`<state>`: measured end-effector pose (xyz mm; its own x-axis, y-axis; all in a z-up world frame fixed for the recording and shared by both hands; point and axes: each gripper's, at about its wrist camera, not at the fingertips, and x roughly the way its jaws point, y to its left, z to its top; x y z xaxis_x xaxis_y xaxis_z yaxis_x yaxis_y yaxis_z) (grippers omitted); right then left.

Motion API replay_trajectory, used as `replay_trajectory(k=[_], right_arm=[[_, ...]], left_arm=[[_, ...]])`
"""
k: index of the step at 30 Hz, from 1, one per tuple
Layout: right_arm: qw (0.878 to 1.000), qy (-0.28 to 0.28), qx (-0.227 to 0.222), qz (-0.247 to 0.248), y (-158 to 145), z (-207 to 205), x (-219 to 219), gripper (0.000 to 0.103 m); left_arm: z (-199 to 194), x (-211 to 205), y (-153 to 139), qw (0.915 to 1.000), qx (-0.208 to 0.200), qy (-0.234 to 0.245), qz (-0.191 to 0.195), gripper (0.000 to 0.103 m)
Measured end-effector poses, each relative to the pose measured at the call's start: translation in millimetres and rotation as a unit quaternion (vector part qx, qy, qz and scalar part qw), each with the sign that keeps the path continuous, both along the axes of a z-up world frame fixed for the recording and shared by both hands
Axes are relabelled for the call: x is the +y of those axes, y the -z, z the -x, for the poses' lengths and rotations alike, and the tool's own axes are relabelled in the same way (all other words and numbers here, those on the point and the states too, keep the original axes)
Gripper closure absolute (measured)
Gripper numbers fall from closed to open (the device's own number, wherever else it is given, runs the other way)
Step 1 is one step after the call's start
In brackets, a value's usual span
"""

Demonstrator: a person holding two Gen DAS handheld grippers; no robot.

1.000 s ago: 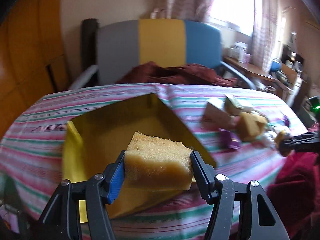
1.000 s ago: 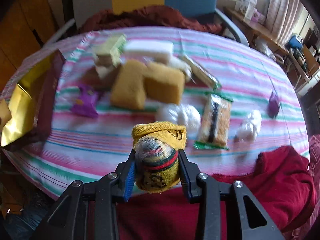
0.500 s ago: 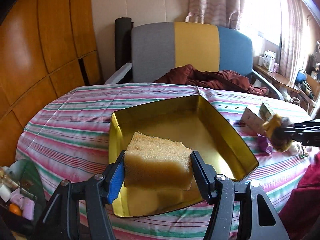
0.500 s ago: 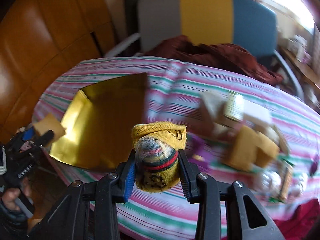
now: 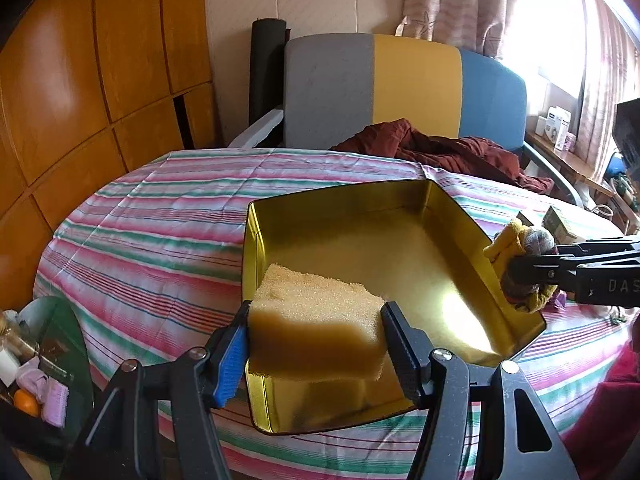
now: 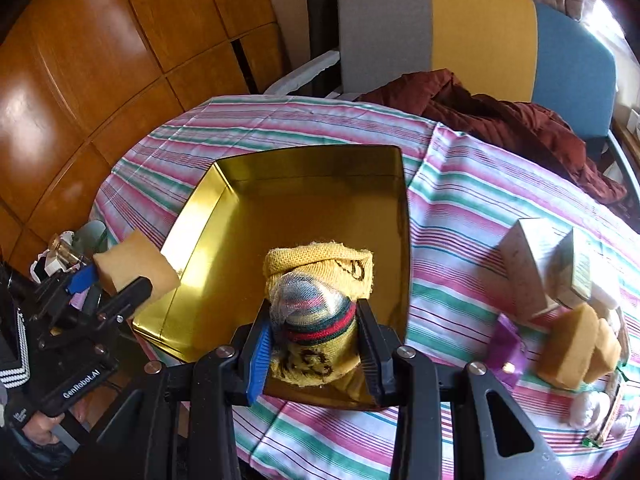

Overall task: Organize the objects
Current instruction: 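Carry sponge and knitted ball into the gold tray and open both grippers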

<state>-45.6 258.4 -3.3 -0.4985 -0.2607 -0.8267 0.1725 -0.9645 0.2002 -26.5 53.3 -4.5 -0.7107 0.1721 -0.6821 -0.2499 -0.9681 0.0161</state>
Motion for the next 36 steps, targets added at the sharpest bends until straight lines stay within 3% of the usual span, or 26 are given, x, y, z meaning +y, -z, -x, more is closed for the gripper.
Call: replay_trajectory(k=[11,14,17,20,23,27,30,36], right_arm=[[1.0,-0.004,-0.021,0.019,18,9,-11,0.063],[0.999,0.0,-0.027,0.025,22,11,-12,0.054],[0.999,0.002,-0.027,0.028,24,11,-11,0.051],[0.999,0.006,-0.027,0.027,25,9,-10,0.031],[0.999,0.014,-0.024,0.027,24,7,-9,0.03],[0.999,0.034,0.002,0.0,17,0,-7,0.018],[0.998,0.05,0.02,-0.032,13,-6,-6,0.018],[0.992,0.082,0.055,-0.083,0,-17,-4,0.018]], left_arm=[[1,-1,2,0.9999,0.002,-0.009,0.006,0.038],[1,-1,1,0.9999,0.001,-0.012,0.006,0.036],[0,-2,0,0.9998,0.005,-0.016,0.008,0.025],[-1,-2,-2,0.9997,0.012,-0.019,0.008,0.018],[-2,-2,-2,0.9998,0.01,-0.018,0.007,0.018],[-5,-3,-3,0.9997,0.01,-0.021,0.002,0.016],[-8,-8,-3,0.9994,0.011,-0.03,-0.012,0.007],[-9,-17,-6,0.9985,0.012,-0.049,-0.02,0.007]])
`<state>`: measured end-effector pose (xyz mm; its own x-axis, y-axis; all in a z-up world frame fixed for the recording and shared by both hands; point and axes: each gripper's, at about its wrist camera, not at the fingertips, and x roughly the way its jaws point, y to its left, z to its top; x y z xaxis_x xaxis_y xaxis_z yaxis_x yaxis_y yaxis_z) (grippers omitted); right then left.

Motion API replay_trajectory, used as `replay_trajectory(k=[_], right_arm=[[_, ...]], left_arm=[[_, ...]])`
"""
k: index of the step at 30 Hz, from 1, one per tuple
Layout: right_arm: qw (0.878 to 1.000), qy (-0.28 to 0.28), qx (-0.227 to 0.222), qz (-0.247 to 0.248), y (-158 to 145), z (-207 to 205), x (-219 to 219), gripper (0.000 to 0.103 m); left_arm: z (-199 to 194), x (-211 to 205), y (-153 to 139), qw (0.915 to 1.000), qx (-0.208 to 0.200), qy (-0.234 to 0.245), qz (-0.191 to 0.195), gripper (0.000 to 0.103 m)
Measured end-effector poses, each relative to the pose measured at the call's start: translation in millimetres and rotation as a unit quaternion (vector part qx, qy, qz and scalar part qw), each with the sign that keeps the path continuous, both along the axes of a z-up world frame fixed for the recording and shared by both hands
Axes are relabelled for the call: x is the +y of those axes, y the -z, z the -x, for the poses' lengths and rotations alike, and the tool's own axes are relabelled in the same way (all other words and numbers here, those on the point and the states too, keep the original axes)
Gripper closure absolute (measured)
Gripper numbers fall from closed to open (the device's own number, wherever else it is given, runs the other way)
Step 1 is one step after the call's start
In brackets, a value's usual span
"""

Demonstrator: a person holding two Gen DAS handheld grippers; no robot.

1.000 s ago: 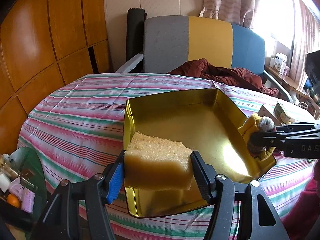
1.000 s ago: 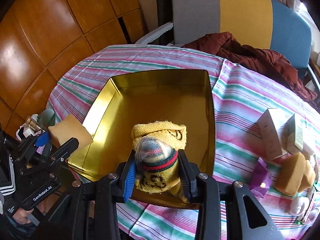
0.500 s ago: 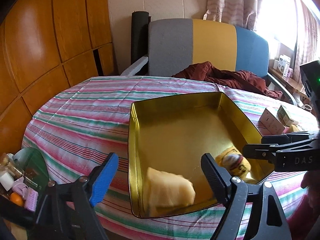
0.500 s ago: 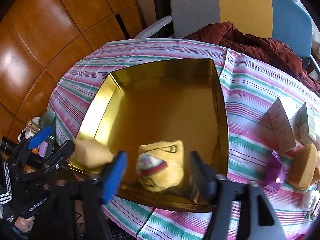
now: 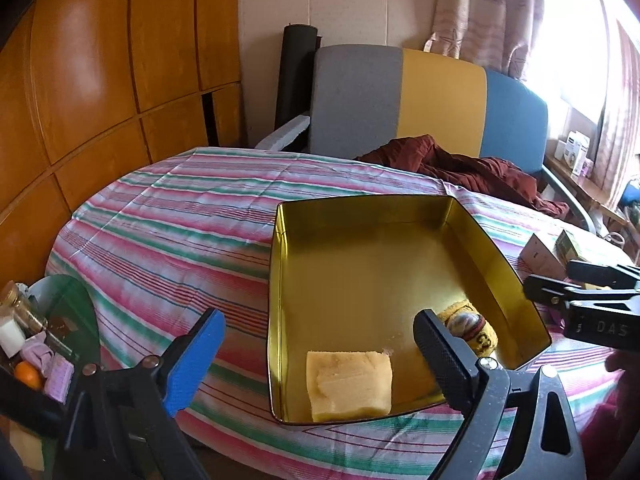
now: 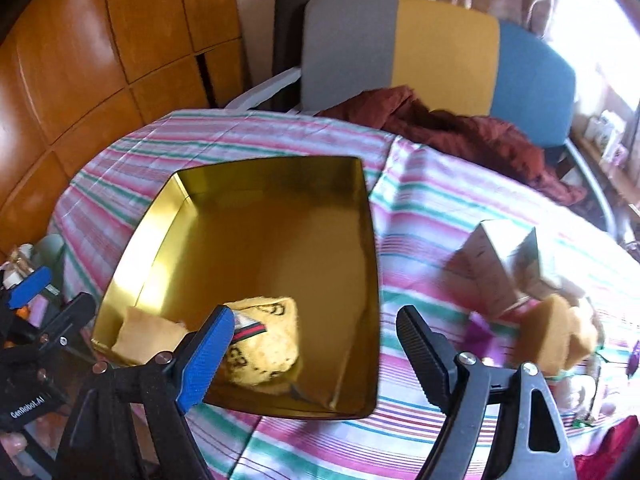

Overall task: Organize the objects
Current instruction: 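Carry sponge and knitted ball into the gold tray and open both grippers, then withdraw both grippers from the tray back toward the pile of objects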

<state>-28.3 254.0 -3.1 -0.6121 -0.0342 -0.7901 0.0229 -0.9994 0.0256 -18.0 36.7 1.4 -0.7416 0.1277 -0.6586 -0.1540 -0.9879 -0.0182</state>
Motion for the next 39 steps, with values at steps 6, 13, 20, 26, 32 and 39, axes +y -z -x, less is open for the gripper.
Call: replay_trajectory(k=[6,13,20,26,32,39], right_arm=[[0.999,0.0,0.025,-0.033,-11,-11,-2,0.018],[0.998,0.001,0.045,-0.053,-17,-22,3,0.018],[0.997,0.013,0.05,-0.055,-17,-26,15,0.018],[0.997,0.023,0.046,-0.052,-12,-28,28,0.018],[0.998,0.042,0.03,-0.043,-2,-27,52,0.018],[0.992,0.118,0.019,-0.032,-2,-33,125,0.018]], left_arm=[[-2,4,-1,1.0,-0.006,0.004,0.001,0.007],[-5,20,-3,0.9998,-0.01,0.015,0.01,0.007],[-7,35,-6,0.9994,-0.008,0.028,0.02,0.007],[-9,48,-7,0.9987,-0.007,0.043,0.028,0.007],[-11,69,-11,0.9967,-0.001,0.073,0.036,0.007],[-8,106,-13,0.9904,-0.001,0.131,0.043,0.007]])
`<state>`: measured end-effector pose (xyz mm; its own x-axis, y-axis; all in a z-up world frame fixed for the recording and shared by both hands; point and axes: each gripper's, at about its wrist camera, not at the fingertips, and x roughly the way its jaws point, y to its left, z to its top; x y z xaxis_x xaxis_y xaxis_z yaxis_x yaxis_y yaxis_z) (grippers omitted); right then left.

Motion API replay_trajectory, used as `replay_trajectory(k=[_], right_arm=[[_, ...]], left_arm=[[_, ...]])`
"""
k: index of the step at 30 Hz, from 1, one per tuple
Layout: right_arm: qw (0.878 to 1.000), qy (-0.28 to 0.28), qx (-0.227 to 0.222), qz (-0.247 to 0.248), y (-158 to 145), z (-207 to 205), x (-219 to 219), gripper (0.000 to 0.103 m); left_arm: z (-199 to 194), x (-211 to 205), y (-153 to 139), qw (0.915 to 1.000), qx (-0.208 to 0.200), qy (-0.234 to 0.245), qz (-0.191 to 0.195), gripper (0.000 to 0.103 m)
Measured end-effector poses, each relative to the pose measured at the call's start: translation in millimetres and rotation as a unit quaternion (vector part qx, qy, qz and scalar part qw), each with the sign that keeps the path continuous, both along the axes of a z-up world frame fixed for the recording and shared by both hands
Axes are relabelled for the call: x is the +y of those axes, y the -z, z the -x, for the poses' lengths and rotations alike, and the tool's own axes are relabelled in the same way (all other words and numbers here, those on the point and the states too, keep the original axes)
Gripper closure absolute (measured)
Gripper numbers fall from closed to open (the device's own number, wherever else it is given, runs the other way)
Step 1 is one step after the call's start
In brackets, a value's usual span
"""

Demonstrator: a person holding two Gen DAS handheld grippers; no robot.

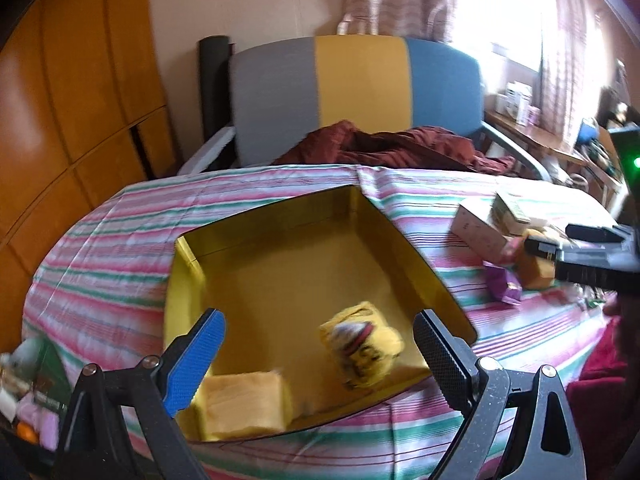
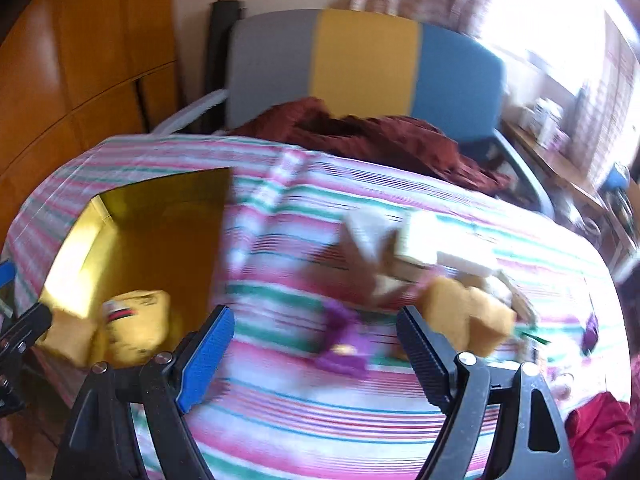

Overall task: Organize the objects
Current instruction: 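Withdraw both grippers from the tray back toward the pile of objects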

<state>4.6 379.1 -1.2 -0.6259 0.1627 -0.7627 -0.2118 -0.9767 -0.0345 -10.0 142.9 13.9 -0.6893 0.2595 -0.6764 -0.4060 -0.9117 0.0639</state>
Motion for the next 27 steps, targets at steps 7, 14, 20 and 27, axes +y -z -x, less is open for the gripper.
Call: replay_trajectory(k=[7,14,20,27], right_arm=[[0.991,0.129,0.016,0.03,-4,-12,112,0.018],[0.973,0.216,0.037,0.074,20,-29,191,0.018],[0.966,0.232,0.036,0.109,30,-35,203,0.018],[0.963,0.229,0.041,0.132,30,-37,205,0.018]], left_arm=[[5,46,-1,0.9979,-0.01,0.064,0.0,0.007],[16,96,-2,0.9941,-0.028,0.105,-0.006,0.007],[28,145,-5,0.9902,-0.028,0.137,-0.006,0.008],[50,208,0,0.9854,-0.04,0.165,0.002,0.022]])
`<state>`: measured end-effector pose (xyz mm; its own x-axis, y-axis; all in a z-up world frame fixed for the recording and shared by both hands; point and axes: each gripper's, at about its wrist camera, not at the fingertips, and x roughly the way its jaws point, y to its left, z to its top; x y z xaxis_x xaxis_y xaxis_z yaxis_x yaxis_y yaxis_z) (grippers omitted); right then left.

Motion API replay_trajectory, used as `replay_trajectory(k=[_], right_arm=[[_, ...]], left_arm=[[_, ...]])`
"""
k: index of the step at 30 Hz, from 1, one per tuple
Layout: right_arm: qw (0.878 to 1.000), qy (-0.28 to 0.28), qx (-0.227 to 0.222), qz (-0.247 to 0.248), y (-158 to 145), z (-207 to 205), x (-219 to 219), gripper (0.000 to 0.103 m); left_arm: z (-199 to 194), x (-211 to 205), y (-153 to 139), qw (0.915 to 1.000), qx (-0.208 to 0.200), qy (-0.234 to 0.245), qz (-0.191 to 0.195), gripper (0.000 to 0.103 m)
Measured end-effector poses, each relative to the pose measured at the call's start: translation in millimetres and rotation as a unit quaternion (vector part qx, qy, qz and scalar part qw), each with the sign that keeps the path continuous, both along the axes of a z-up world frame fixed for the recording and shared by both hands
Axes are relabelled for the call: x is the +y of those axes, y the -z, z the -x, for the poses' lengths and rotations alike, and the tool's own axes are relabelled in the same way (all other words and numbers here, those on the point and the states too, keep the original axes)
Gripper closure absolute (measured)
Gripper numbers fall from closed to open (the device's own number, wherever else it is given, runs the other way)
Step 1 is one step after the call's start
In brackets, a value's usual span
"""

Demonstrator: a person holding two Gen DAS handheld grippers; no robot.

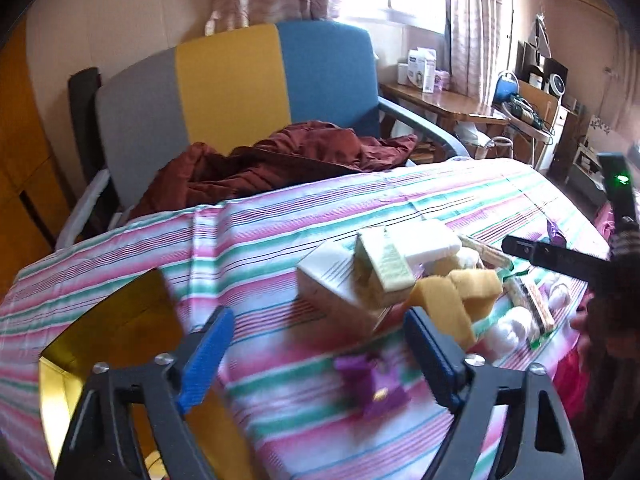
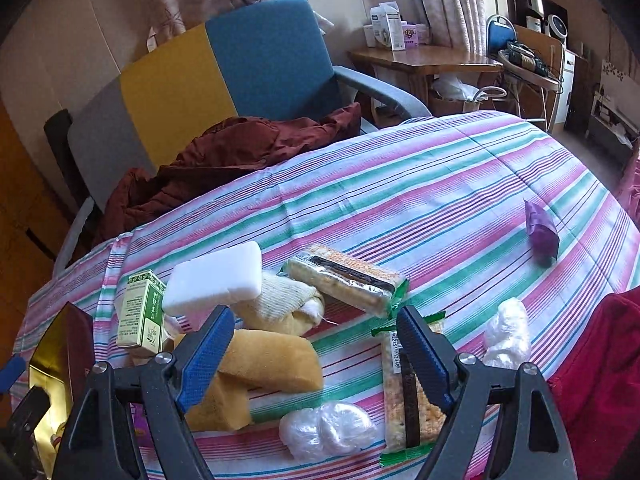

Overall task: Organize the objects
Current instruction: 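Withdraw both grippers from the tray back toward the pile of objects, then grasp the small green-labelled box with the left gripper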

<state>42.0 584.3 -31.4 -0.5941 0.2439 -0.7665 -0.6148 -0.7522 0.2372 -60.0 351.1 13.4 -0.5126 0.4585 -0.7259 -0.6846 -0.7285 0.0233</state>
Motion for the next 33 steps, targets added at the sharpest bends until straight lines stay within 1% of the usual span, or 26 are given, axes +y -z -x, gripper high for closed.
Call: replay_trajectory(k=[1,3,8,11,13,14,15,16,17,19,22,24,26,28,30,31,33], right_arm=[[1.0,0.0,0.001,0.005,0,0,0,0.018],[1.0,-0.002,0.001,0.009,2,0,1,0.018],[1.0,-0.005,0.005,0.016,2,1,2,0.018],[1.0,-0.005,0.005,0.02,3,1,3,0.018],[1.0,-0.005,0.005,0.02,2,1,3,0.018],[1.0,-0.005,0.005,0.02,2,1,3,0.018],[1.0,-0.005,0.004,0.021,3,2,3,0.018],[1.0,-0.005,0.004,0.021,3,1,3,0.018],[1.0,-0.007,0.004,0.023,4,2,3,0.018],[0.999,-0.018,0.01,0.032,4,4,2,0.018],[0.997,-0.059,0.022,0.038,1,10,-10,0.021],[0.994,-0.099,0.024,0.044,0,18,-22,0.028],[0.989,-0.139,0.025,0.045,0,24,-35,0.031],[0.982,-0.182,0.026,0.04,-1,29,-52,0.033],[0.971,-0.232,0.03,0.047,-1,34,-71,0.035],[0.964,-0.26,0.025,0.051,1,38,-82,0.035],[0.953,-0.299,0.005,0.049,6,45,-104,0.035]], left_arm=[[6,10,3,0.9999,-0.011,0.003,0.003,0.024],[12,23,8,0.9997,-0.025,0.005,0.004,0.024],[27,54,19,0.9993,-0.036,0.004,0.014,0.024],[35,69,28,0.9986,-0.049,0.005,0.018,0.024],[40,81,37,0.9981,-0.054,0.008,0.027,0.025],[42,86,42,0.9977,-0.058,0.009,0.032,0.029],[45,89,46,0.9971,-0.068,0.013,0.033,0.053],[48,91,51,0.9955,-0.087,0.022,0.032,0.072],[49,91,53,0.9948,-0.096,0.022,0.027,0.072],[48,82,50,0.9953,-0.095,0.019,0.006,0.073],[42,62,40,0.9961,-0.086,0.013,-0.014,0.073],[40,45,32,0.9962,-0.083,0.007,-0.023,0.073],[36,25,24,0.9962,-0.081,-0.003,-0.033,0.073],[33,2,17,0.9957,-0.08,-0.016,-0.043,0.073],[31,-19,10,0.9956,-0.076,-0.028,-0.048,0.073],[29,-28,8,0.9955,-0.073,-0.033,-0.05,0.073],[26,-53,3,0.9953,-0.065,-0.049,-0.053,0.073]])
